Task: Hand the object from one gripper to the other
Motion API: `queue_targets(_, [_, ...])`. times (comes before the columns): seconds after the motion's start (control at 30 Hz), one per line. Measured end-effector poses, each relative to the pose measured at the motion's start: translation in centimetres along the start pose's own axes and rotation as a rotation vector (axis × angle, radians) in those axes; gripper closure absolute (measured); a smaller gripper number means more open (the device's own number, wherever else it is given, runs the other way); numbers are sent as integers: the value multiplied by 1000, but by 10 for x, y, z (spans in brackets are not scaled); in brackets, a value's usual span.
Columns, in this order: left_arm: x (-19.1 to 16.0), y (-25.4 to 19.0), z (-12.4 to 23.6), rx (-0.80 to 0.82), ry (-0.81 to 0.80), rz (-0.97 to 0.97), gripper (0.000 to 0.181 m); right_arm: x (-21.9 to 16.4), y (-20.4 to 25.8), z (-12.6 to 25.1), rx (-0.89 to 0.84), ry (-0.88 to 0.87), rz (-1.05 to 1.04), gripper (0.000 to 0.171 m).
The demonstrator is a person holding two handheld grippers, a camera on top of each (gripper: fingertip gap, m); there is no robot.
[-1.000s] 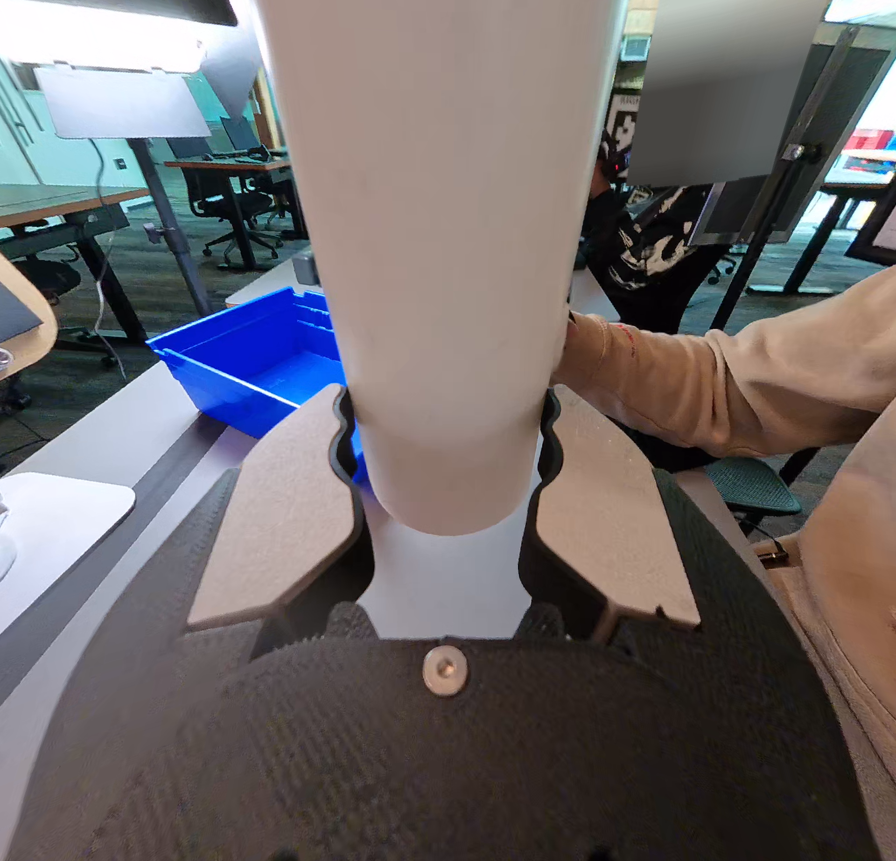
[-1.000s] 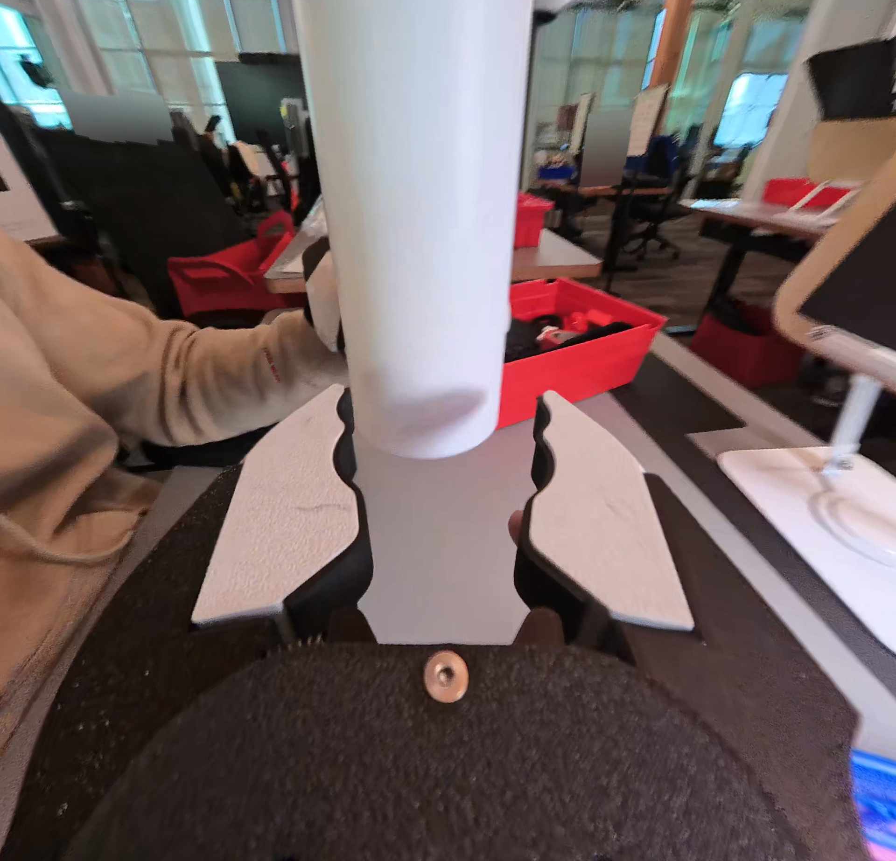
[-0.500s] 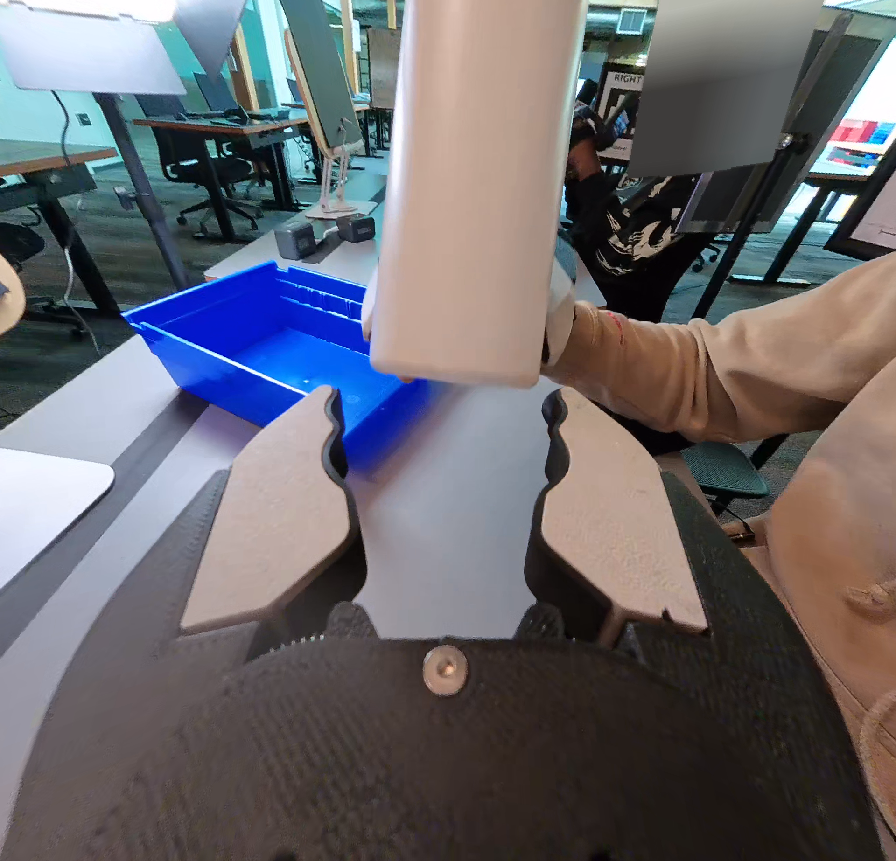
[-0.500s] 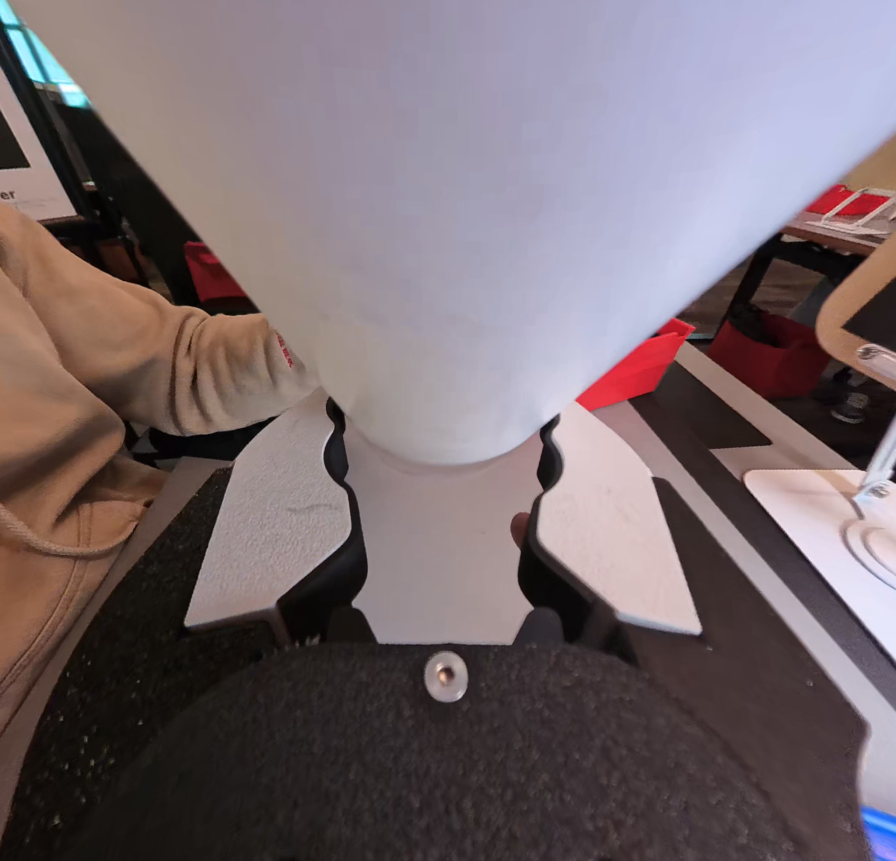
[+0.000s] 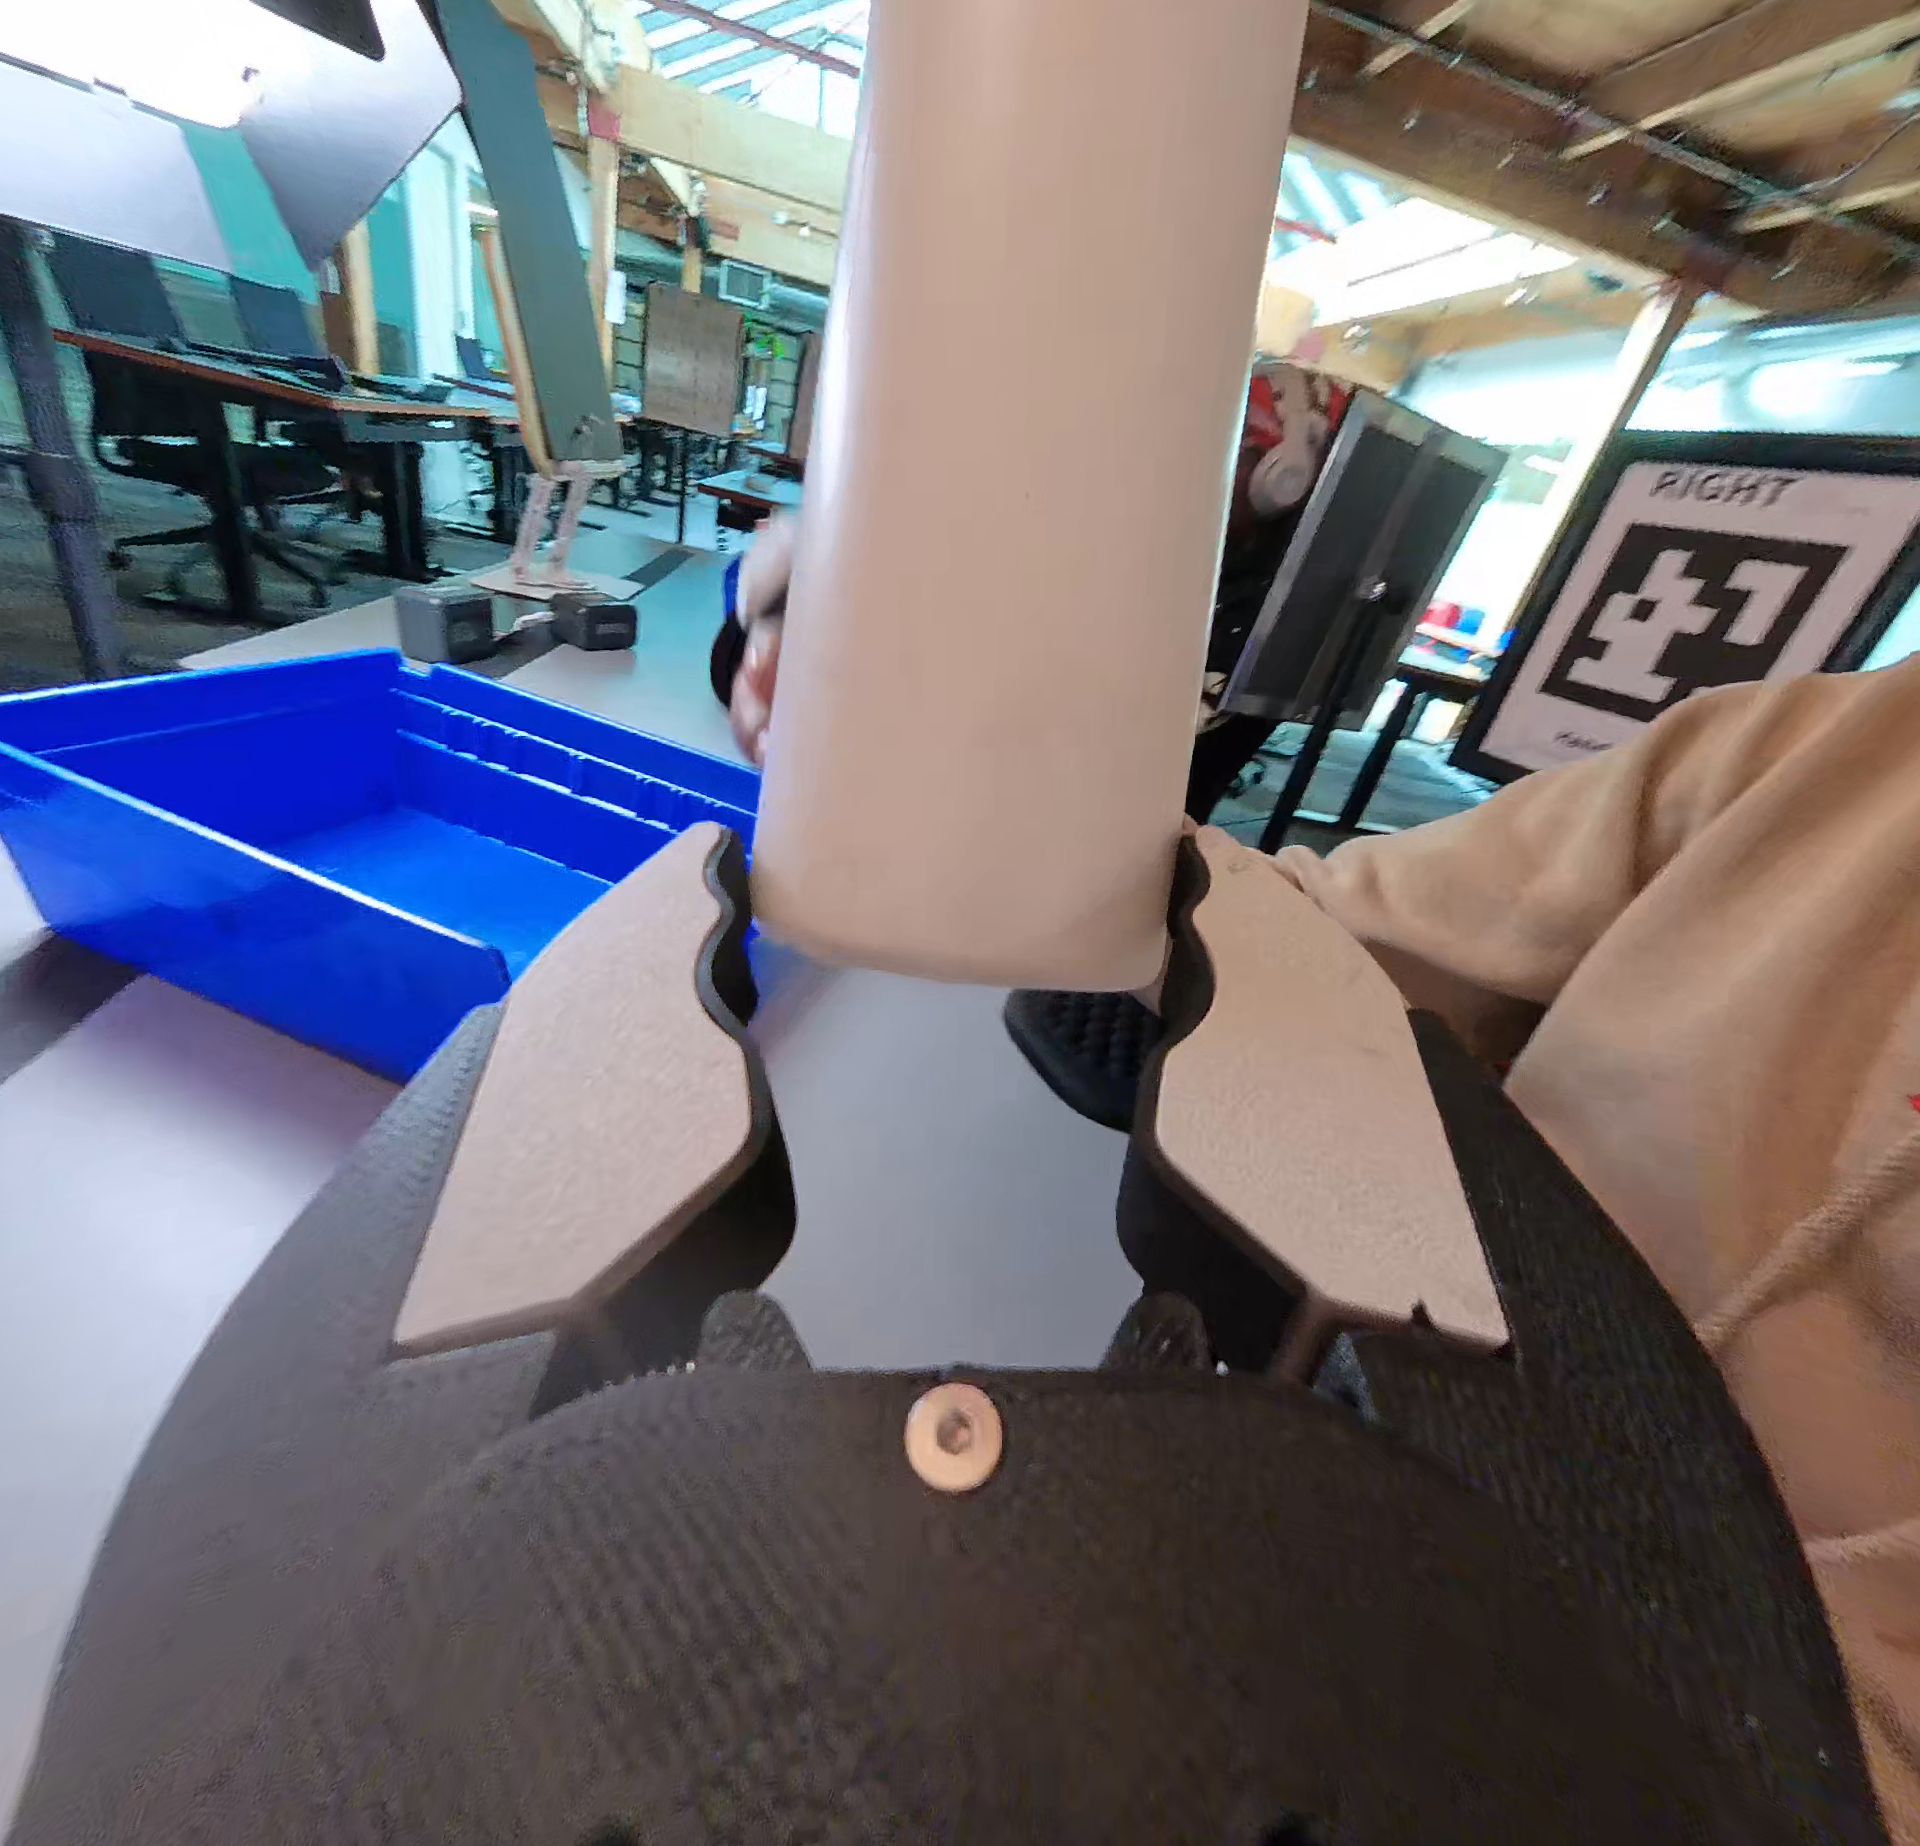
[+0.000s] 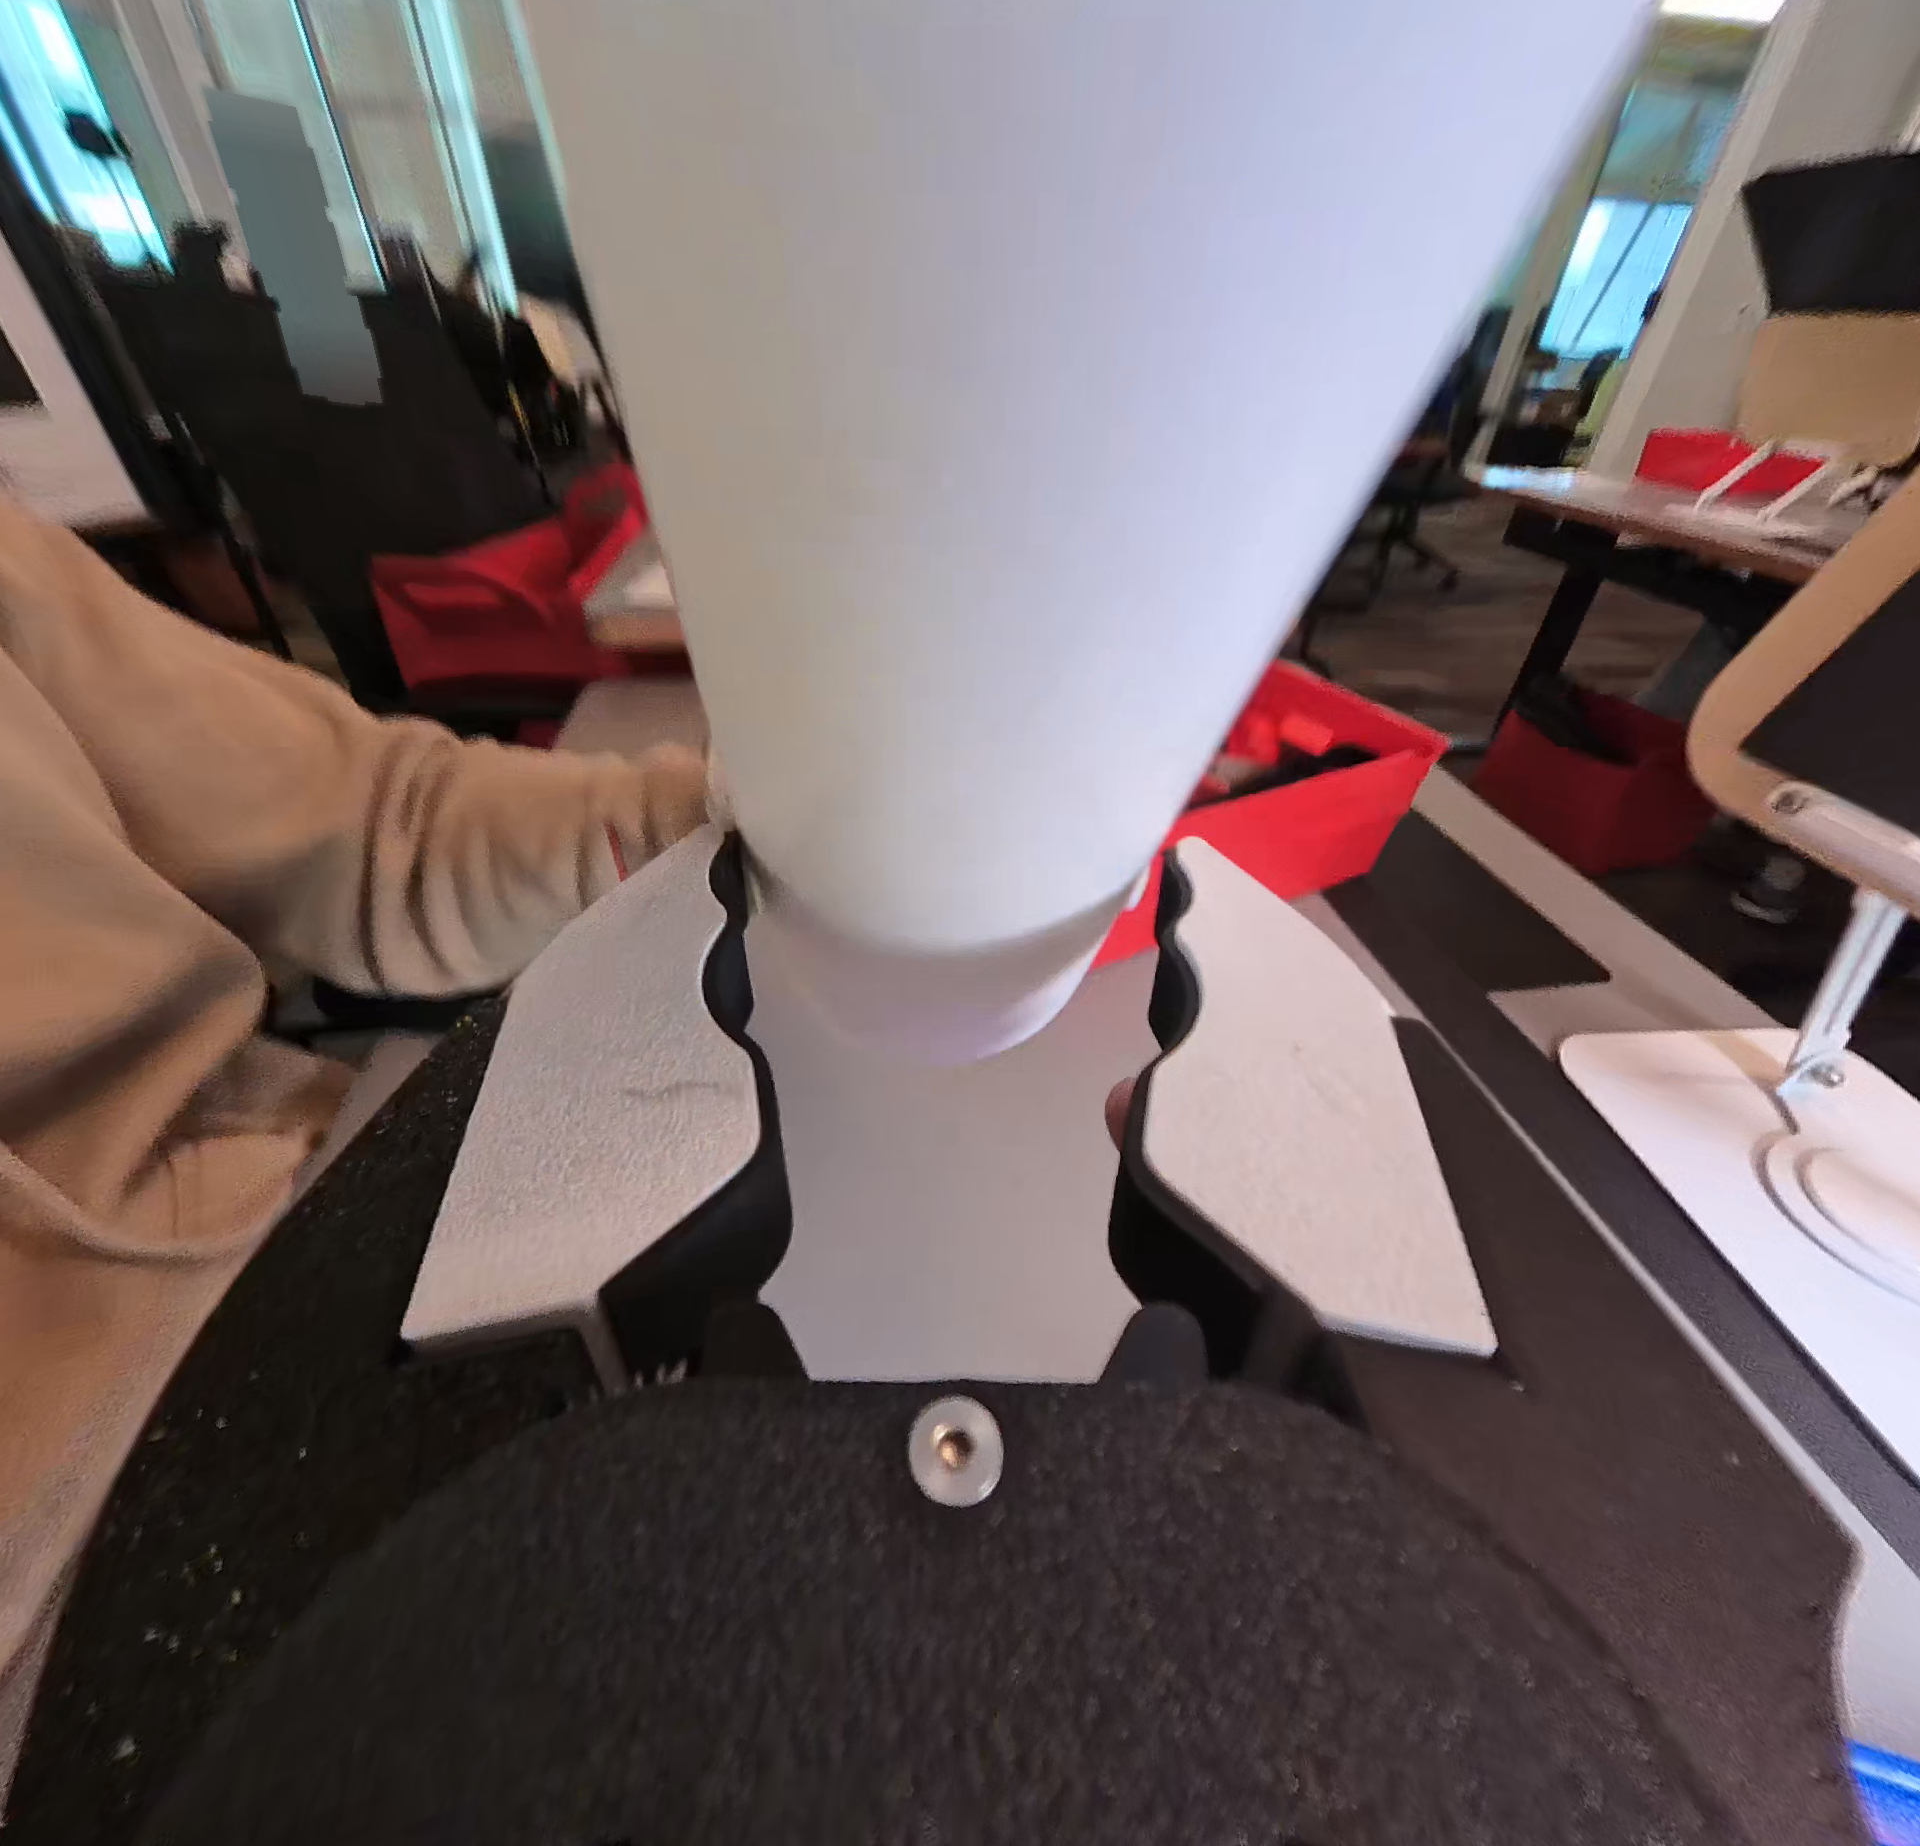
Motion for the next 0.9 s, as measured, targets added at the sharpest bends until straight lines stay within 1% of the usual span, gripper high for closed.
queue_targets(0.03, [-1, 2, 3, -20, -14, 14, 103, 7, -4, 10, -5, -50, -28, 93])
queue_targets(0.13, [-2, 6, 9, -39, -49, 49, 103, 22, -17, 43, -79, -101, -1, 83])
queue_targets(0.2, [-2, 6, 9, -36, -33, 47, 103, 30, -23, 61, -88, -164, -33, 82])
queue_targets(0.23, [-2, 6, 9, -32, -29, 48, 103, 32, -24, 66, -85, -178, -36, 78])
queue_targets(0.27, [-1, 6, 10, -28, -26, 51, 103, 32, -24, 66, -88, -175, -38, 78])
queue_targets(0.3, [-1, 7, 11, -21, -19, 54, 104, 31, -23, 64, -81, -188, -42, 83])
queue_targets(0.33, [-1, 7, 13, -17, -14, 57, 103, 31, -22, 62, -56, -215, -47, 98])
queue_targets(0.53, [3, 7, 20, -19, -29, 94, 104, 23, -23, 48, -40, -318, -136, 100])
queue_targets(0.57, [1, 8, 19, -15, -31, 100, 104, 22, -22, 44, -33, -332, -169, 98])
queue_targets(0.6, [0, 10, 17, -8, -30, 110, 104, 20, -21, 38, -38, -340, -196, 90])
queue_targets(0.67, [-3, 10, 10, 6, -19, 119, 104, 13, -17, 22, -68, -328, -218, 82])
queue_targets(0.7, [-5, 10, 6, 19, -2, 118, 104, 8, -14, 13, -91, -312, -217, 75])
queue_targets(0.77, [-10, 10, -2, 41, 34, 123, 104, 3, -13, 5, -129, -335, -240, 74])
queue_targets(0.8, [-12, 11, -5, 42, 28, 130, 104, 3, -14, 6, -126, -334, -258, 74])
queue_targets(0.9, [-7, 9, -4, 62, -29, 66, 105, 6, -16, 13, -112, -300, -215, 74])
Point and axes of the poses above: each gripper's, where its closed fingertips meet, z back along the fingers, x out of its top, y = z × x across the jaws, the point moved 10 cm from there along z, back along the fingers, and after that the axes turned 12 degrees about -x, right-handed, at the moved point
